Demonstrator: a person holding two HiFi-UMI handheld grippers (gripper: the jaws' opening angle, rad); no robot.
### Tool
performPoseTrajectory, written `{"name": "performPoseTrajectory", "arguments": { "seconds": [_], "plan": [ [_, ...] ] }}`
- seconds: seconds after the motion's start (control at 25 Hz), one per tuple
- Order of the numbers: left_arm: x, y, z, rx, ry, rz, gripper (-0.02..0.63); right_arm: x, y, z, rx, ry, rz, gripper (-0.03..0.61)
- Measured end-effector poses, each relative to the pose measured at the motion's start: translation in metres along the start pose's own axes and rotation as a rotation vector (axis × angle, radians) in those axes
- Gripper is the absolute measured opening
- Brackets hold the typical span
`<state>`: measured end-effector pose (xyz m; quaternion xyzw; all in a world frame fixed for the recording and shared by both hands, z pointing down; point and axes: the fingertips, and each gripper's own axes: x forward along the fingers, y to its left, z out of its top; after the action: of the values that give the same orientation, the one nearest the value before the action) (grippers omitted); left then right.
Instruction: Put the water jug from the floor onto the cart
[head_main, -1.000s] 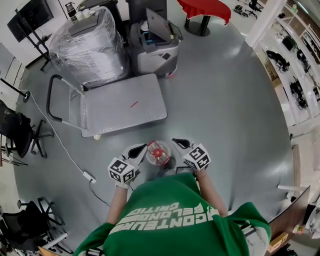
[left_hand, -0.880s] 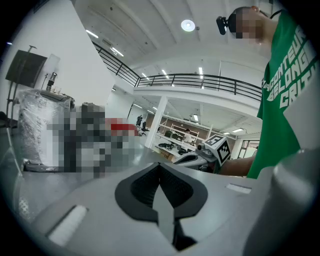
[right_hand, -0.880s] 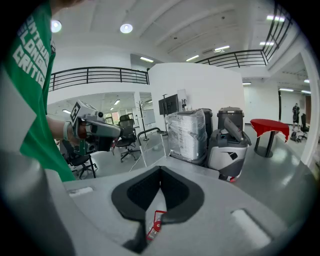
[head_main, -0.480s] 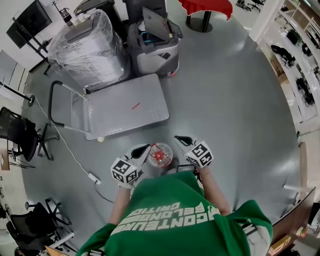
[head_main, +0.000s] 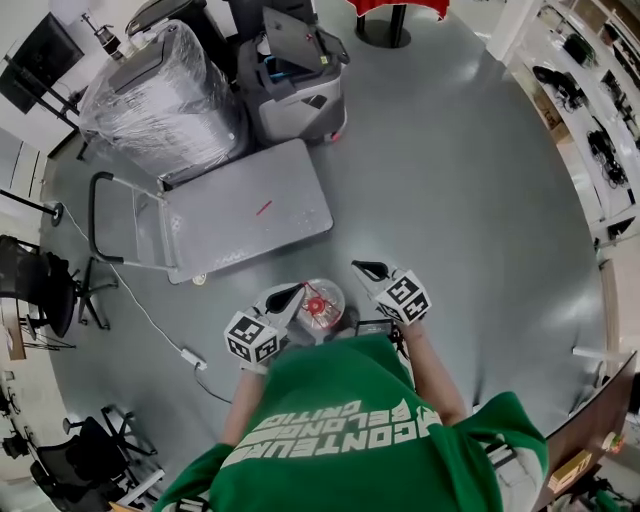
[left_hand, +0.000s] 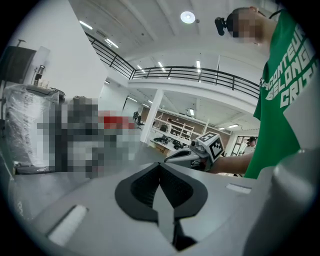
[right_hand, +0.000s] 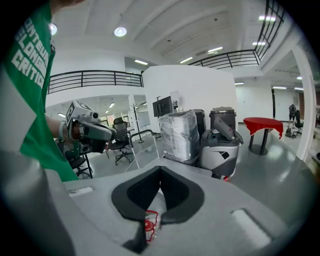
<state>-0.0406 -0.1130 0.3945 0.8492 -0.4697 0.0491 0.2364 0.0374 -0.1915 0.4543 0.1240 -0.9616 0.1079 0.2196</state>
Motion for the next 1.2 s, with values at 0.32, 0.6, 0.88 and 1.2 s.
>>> {"name": "performPoseTrajectory", "arguments": {
  "seconds": [0.32, 0.6, 0.88, 1.2],
  "plan": [
    [0.007, 0.012, 0.011, 0.035, 0.027, -0.129, 0.008, 0.006, -0.005, 0.005, 0.046, 0.005, -0.094, -0.011],
    [-0.004, 0.036, 0.026, 0.044, 0.037, -0.179, 0.008, 0.034, 0.010, 0.033, 0.057, -0.016, -0.118, -0.011],
    [-0.016, 0.055, 0.024, 0.018, 0.054, -0.195, 0.008, 0.047, 0.024, 0.043, 0.060, 0.005, -0.120, -0.011],
    [-0.015, 0.069, 0.004, -0.028, 0.105, -0.236, 0.008, 0.048, 0.028, 0.024, 0.115, 0.042, -0.159, -0.011]
  ]
}}
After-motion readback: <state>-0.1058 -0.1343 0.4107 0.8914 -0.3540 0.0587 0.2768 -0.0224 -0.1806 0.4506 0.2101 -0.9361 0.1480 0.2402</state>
